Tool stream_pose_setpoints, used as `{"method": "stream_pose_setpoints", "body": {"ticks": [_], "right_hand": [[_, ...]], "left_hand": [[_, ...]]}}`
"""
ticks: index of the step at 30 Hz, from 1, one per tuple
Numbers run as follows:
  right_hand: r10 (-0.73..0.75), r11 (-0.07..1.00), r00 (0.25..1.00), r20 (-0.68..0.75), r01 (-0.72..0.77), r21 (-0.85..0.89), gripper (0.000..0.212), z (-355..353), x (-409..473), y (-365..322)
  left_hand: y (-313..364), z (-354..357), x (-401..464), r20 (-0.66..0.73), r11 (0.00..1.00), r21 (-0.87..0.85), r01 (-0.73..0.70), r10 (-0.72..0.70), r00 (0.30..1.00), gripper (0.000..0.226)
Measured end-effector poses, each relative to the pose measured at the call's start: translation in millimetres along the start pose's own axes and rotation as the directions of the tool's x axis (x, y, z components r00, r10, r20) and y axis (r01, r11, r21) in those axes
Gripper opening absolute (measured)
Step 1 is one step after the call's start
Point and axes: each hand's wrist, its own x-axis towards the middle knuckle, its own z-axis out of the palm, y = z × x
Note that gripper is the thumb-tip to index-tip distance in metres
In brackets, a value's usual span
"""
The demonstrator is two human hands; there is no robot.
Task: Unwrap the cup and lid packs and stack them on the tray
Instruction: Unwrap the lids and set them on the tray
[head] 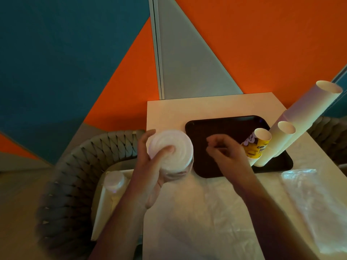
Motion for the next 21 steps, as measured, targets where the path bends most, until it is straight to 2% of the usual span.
{"method": "stream_pose_setpoints", "body": {"ticks": [2, 3, 6, 9, 12, 18, 21], "right_hand": [[-0.061, 0.996, 0.998, 0.003, 0.060, 0.072, 0.018, 2.6, -2.4, -14.0], [-0.109, 0.993, 0.993, 0.038, 0.107, 0.055, 0.016, 6.1, -4.8, -20.8], [-0.200, 0.967, 0.966, 0.165, 0.222, -0.129, 0.022, 20.6, -13.3, -35.9], [-0.222, 0.931, 0.954, 0.202, 0.269, -0.246, 0.026, 35.7, -19.5, -40.3], [-0.193, 0.932, 0.957, 0.216, 0.247, -0.263, 0.024, 44.8, -25.7, -41.5], [-0.140, 0.958, 0.973, 0.183, 0.180, -0.221, 0.020, 55.9, -36.0, -44.5], [-0.091, 0.972, 0.980, 0.179, 0.127, -0.199, 0.018, 55.1, -36.9, -42.3]], "left_hand": [[-0.3, -7.7, -0.3, -0.007, 0.979, 0.171, -0.108, 0.111, 0.994, 0.060], [-1.6, -11.1, -1.2, 0.014, 0.956, 0.245, -0.161, 0.163, 0.987, 0.057], [-4.1, -17.4, -6.1, 0.079, 0.886, 0.375, -0.273, 0.263, 0.962, 0.051], [-6.1, -27.9, -8.9, 0.092, 0.818, 0.461, -0.342, 0.340, 0.936, 0.047], [-6.4, -37.3, -12.2, 0.090, 0.757, 0.533, -0.378, 0.394, 0.915, 0.047], [-8.8, -48.5, -17.1, 0.113, 0.717, 0.573, -0.397, 0.411, 0.905, 0.048], [-8.7, -49.3, -17.3, 0.144, 0.711, 0.579, -0.399, 0.393, 0.908, 0.055]]}}
